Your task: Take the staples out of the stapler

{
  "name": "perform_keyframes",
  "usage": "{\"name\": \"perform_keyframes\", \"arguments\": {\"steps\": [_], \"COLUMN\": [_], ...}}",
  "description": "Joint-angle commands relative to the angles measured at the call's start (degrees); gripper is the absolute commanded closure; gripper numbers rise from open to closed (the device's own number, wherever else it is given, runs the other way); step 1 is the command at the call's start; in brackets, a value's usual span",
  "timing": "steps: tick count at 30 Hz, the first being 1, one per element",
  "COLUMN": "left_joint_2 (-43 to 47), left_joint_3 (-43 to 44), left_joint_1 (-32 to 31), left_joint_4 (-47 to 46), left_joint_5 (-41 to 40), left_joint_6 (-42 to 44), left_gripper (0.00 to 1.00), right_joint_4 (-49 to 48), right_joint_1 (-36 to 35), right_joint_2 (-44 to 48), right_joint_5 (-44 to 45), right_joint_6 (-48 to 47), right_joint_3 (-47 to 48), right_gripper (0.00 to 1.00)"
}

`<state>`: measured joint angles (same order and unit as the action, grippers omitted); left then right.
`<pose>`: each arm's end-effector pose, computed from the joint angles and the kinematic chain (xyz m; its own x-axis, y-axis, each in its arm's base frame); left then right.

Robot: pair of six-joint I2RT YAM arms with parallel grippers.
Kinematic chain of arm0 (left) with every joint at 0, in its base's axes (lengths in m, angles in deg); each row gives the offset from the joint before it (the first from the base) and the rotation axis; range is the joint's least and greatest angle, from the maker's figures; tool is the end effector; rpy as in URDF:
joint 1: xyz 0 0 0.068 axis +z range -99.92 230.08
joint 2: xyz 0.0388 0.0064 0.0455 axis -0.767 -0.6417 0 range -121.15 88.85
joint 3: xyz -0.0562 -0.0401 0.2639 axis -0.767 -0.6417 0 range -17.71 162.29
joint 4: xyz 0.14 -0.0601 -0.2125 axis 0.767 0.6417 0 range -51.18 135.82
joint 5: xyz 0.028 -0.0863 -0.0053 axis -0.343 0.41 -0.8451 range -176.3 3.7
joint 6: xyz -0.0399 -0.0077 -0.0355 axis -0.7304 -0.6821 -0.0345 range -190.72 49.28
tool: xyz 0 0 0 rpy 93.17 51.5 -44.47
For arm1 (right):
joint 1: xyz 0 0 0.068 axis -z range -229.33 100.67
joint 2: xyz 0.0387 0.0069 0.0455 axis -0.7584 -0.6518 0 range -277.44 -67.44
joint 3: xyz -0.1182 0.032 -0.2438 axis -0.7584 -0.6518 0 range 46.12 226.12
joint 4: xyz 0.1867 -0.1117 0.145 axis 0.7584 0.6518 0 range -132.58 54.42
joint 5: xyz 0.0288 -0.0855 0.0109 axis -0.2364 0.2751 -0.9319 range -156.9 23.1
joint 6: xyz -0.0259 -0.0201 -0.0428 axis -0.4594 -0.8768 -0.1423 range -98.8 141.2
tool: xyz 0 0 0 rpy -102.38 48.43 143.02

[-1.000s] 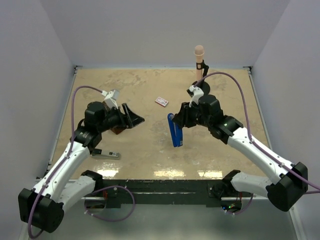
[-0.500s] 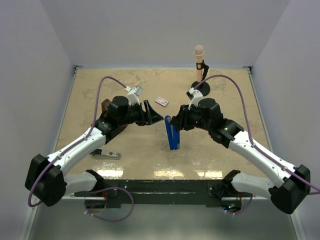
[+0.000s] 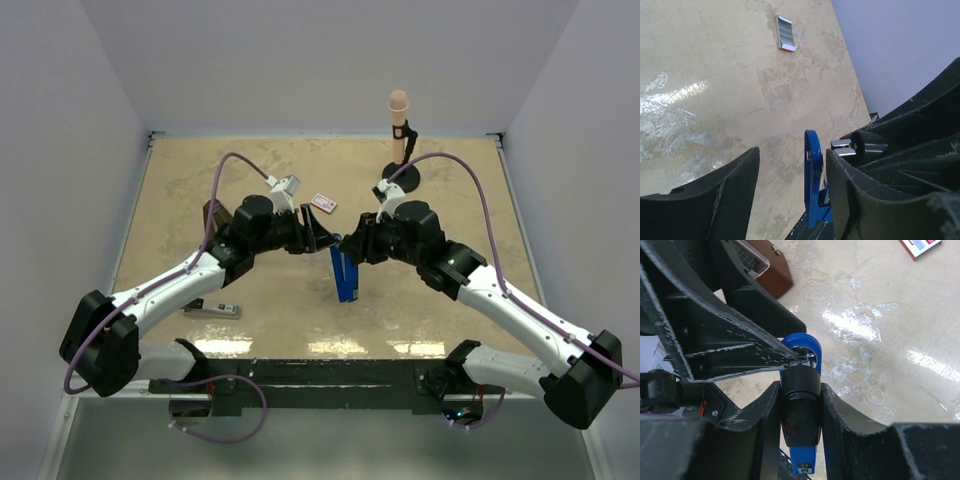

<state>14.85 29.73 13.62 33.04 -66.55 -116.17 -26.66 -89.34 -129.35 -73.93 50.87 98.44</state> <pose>0.2290 -0.1842 0.2731 -0.7799 -0.2577 -0.5705 0.3673 0.5496 -0.7504 0.1855 0.1615 0.3177 -0.6444 0.1004 -0.7581 -0.4646 0.7359 0.4924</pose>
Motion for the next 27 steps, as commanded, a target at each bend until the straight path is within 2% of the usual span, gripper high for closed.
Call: {"name": "perform_keyframes", "arguments": {"steps": [1,3,6,7,9,11,12,13,14,17,20,23,27], "left_joint_2": [-1.41,-2.29,-2.99,-3.17,-3.08,-2.82,-2.73,-2.73,-2.64,-1.86,-0.63,0.25,0.43], "left_joint_3": [-0.33,-0.51,-0.86,-0.95,-1.73,-2.78,-3.05,-3.32,-3.49,-3.76,-3.76,-3.50,-3.41], "left_joint_1": [-0.97,-1.15,-1.50,-1.50,-1.50,-1.50,-1.41,-1.50,-1.50,-1.50,-1.50,-1.50,-1.50], "left_joint_4": [-4.24,-5.20,-5.82,-5.91,-7.04,-8.36,-9.67,-10.04,-10.13,-10.04,-9.60,-9.16,-8.81], "left_joint_5": [-0.59,-0.24,0.20,0.46,1.16,2.22,3.36,3.72,3.89,3.81,2.93,2.40,2.05], "left_joint_6": [-0.43,-0.69,-1.13,-1.30,-1.66,-2.45,-2.80,-3.15,-3.15,-2.28,-1.31,-0.52,-0.34], "left_gripper": [0.41,0.43,0.51,0.58,0.65,0.78,0.91,0.98,1.00,1.00,1.00,1.00,1.00], "right_joint_4": [-6.60,-6.78,-6.96,-7.04,-7.05,-7.05,-6.70,-5.48,-4.51,-0.90,1.47,1.74,1.74], "right_joint_1": [-0.95,-1.04,-1.30,-1.47,-1.47,-1.39,-1.47,-1.39,-1.39,-1.39,-1.39,-1.47,-1.47], "right_joint_2": [0.30,-0.14,-0.58,-0.67,-0.49,-0.58,-0.75,-1.19,-1.63,-2.95,-4.27,-5.15,-6.64], "right_joint_5": [0.17,0.35,0.78,0.87,1.31,1.40,0.97,1.05,1.66,4.65,4.74,4.22,3.51], "right_joint_6": [1.44,1.44,1.35,1.44,1.36,1.09,0.39,0.04,-0.05,-1.19,-3.56,-4.62,-5.32], "right_joint_3": [0.33,0.24,0.07,-0.02,-0.37,-0.55,-0.46,0.15,0.59,2.35,3.85,4.29,4.73], "right_gripper": [1.00,1.00,1.00,1.00,1.00,1.00,1.00,0.98,0.83,0.60,0.50,0.45,0.45]}}
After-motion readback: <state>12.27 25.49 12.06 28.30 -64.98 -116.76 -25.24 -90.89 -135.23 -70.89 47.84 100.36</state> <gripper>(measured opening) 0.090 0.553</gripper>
